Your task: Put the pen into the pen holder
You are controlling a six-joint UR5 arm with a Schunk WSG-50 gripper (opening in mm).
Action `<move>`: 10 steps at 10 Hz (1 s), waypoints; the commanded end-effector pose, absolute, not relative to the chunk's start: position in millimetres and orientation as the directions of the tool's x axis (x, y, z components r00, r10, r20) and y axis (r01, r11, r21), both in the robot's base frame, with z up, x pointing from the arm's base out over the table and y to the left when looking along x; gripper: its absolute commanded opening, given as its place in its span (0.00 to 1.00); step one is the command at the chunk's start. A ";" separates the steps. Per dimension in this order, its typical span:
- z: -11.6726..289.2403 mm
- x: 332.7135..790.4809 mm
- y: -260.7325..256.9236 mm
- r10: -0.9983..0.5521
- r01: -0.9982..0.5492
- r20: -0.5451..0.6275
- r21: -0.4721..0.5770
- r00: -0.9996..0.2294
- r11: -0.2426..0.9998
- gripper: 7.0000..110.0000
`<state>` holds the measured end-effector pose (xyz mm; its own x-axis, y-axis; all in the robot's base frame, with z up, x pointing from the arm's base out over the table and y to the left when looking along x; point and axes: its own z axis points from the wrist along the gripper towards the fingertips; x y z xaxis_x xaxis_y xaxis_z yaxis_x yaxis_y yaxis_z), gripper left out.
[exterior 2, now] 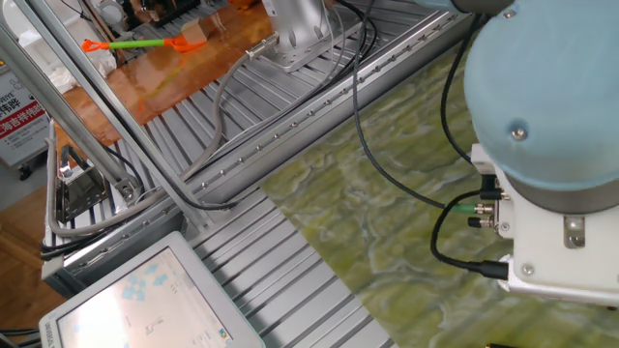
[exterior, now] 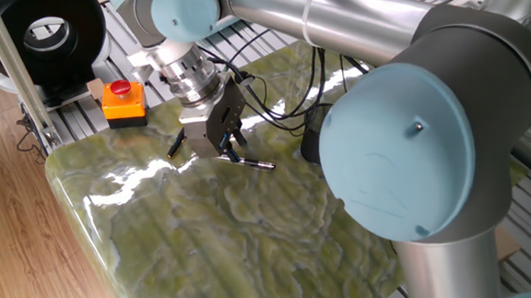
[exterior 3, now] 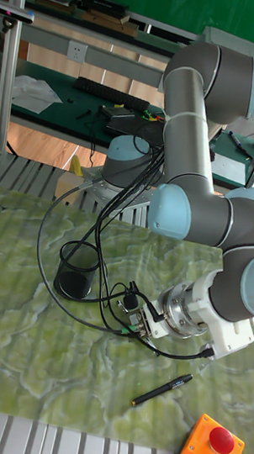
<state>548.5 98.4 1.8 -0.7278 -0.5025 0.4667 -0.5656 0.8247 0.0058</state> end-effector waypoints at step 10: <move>-6.1 551.7 109.9 -0.543 -0.591 0.419 0.019 -0.727 0.806 0.15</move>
<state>551.6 108.2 -6.6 -0.7249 -0.5431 0.4238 -0.5948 0.8037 0.0125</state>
